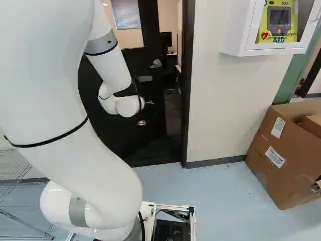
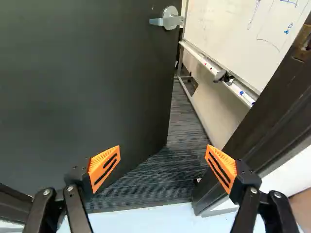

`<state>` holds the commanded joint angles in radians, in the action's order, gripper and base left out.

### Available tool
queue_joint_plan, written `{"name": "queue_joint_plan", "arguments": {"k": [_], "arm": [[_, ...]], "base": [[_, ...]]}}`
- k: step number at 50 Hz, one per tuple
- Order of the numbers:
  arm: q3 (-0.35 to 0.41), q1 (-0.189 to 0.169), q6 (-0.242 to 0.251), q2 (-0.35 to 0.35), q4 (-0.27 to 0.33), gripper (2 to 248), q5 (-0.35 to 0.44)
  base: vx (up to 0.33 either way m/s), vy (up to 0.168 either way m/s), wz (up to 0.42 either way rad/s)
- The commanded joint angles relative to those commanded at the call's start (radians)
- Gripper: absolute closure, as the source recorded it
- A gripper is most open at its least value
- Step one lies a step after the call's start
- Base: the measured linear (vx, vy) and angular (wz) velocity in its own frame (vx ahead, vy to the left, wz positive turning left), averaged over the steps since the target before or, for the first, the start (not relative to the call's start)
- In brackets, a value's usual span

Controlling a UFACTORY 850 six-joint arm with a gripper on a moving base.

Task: Open the door and move inside

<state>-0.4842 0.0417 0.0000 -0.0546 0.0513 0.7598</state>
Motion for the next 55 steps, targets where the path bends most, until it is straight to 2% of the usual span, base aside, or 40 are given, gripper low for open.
{"name": "queue_joint_plan", "arguments": {"k": [17, 55], "arm": [[0.049, -0.047, 0.0, 0.047, 0.06, 3, 0.0], [0.053, -0.051, 0.0, 0.051, 0.063, 3, 0.0]], "base": [[0.0, 0.0, 0.0], [0.007, 0.0, 0.0]]}}
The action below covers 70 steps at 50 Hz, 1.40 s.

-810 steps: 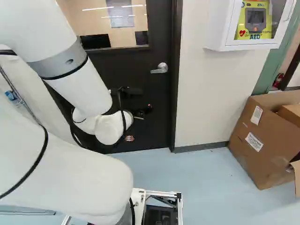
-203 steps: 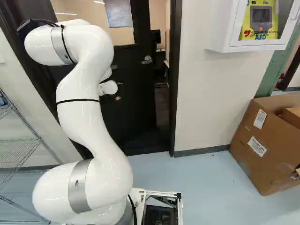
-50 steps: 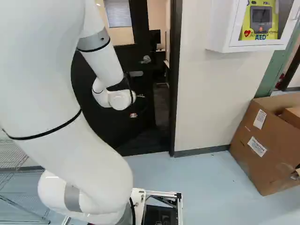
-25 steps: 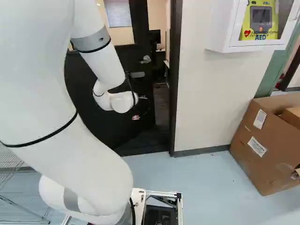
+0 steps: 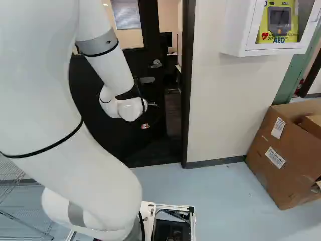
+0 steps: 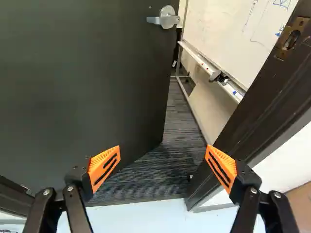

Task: Open the door and move inside

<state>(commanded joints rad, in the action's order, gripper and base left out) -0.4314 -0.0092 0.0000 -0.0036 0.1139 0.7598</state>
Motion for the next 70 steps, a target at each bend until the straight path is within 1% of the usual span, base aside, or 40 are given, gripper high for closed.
{"name": "queue_joint_plan", "arguments": {"k": [15, 42, 57, 70], "arm": [[0.0, 0.0, 0.0, 0.0, 0.0, 3, 0.0], [0.0, 0.0, 0.0, 0.0, 0.0, 3, 0.0], [0.0, 0.0, 0.0, 0.0, 0.0, 3, 0.0], [0.0, 0.0, 0.0, 0.0, 0.0, 3, 0.0]], "base": [[0.079, 0.019, 0.082], [0.095, 0.05, 0.247], [0.098, 0.078, 0.248], [0.095, 0.04, 0.025]]}}
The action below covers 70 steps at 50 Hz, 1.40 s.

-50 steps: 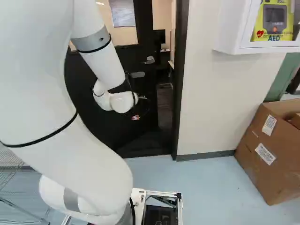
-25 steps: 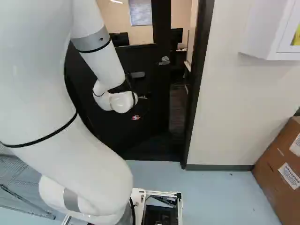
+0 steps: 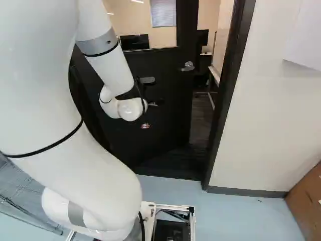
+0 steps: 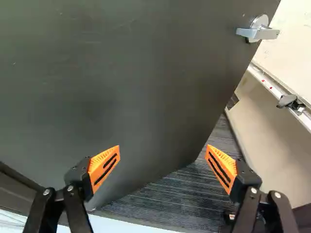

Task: Open the door and move inside

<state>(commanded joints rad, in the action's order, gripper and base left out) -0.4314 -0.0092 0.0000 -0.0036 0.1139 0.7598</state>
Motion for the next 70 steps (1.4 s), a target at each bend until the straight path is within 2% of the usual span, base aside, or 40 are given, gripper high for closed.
{"name": "queue_joint_plan", "arguments": {"k": [70], "arm": [[0.0, 0.0, 0.0, 0.0, 0.0, 3, 0.0]], "base": [[0.092, 0.046, -0.012]]}}
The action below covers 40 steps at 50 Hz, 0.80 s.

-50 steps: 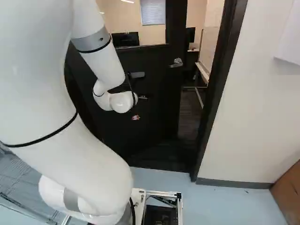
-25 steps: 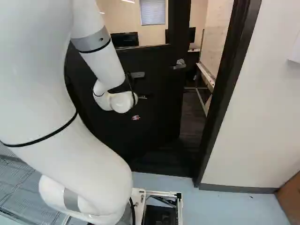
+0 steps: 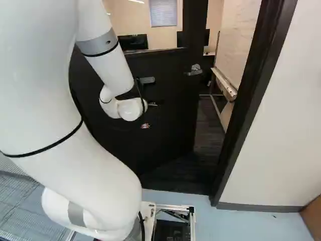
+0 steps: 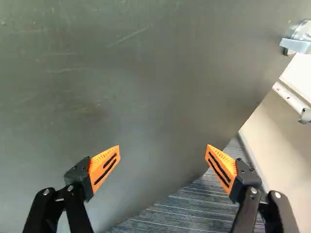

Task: Open the door and move inside

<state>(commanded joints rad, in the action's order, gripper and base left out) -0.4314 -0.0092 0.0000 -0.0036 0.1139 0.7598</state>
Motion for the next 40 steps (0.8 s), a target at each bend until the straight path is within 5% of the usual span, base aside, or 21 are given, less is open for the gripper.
{"name": "queue_joint_plan", "arguments": {"k": [24, 40], "arm": [[0.0, 0.0, 0.0, 0.0, -0.003, 3, 0.0], [-0.013, 0.013, 0.0, -0.013, -0.082, 3, 0.021]], "base": [[0.01, 0.005, -0.002], [0.0, 0.0, 0.0]]}}
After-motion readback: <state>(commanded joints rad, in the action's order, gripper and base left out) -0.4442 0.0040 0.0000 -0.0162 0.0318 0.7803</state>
